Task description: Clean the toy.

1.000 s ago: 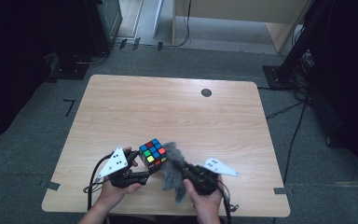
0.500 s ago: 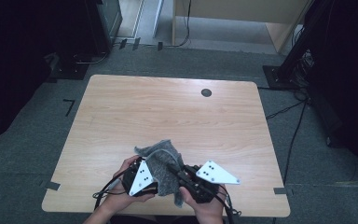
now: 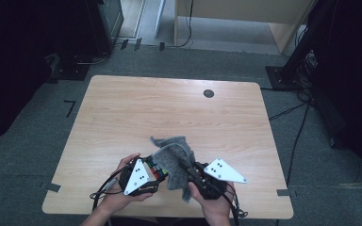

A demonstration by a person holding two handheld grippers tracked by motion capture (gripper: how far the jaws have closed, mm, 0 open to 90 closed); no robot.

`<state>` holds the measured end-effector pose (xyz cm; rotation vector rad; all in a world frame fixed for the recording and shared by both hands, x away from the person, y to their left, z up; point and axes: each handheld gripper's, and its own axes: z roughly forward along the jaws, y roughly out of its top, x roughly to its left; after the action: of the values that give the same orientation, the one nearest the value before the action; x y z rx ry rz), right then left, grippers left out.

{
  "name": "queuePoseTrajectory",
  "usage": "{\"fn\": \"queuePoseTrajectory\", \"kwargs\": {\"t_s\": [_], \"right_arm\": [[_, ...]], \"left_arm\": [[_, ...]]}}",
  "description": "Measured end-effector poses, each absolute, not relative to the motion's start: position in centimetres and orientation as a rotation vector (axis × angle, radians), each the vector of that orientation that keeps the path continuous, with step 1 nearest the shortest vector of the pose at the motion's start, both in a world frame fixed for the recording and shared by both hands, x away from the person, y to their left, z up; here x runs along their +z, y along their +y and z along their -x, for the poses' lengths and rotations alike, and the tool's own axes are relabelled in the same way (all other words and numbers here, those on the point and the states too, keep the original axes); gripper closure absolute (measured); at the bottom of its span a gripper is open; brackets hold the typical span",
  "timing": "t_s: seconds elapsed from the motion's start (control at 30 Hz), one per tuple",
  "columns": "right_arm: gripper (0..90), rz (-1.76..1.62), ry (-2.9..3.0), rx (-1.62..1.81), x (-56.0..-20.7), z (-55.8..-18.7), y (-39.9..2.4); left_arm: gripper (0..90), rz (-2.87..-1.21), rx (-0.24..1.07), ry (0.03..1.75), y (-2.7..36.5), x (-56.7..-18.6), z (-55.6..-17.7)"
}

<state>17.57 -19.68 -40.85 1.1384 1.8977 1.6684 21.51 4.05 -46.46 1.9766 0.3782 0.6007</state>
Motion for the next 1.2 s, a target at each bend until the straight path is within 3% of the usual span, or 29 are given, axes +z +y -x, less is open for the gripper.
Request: {"fn": "queuePoseTrajectory", "kwargs": {"t_s": [0.17, 0.57, 0.87, 1.2], "right_arm": [[79.4, -1.081, 1.976, 1.680, -41.0, -17.2, -18.1], [79.8, -1.367, 1.844, 1.553, -43.0, -19.5, -22.2], [78.4, -1.073, 1.968, 1.654, -41.6, -17.3, -18.1], [78.8, -1.268, 1.843, 1.594, -42.2, -18.7, -21.5]], "left_arm": [[33.7, -1.964, 0.610, 0.350, 3.9, -46.0, -21.0], [33.7, -1.968, 0.597, 0.350, 4.3, -46.0, -21.4], [33.7, -1.998, 0.595, 0.364, 3.8, -46.1, -21.2], [33.7, -1.960, 0.572, 0.376, 4.4, -45.8, -21.6]]}}
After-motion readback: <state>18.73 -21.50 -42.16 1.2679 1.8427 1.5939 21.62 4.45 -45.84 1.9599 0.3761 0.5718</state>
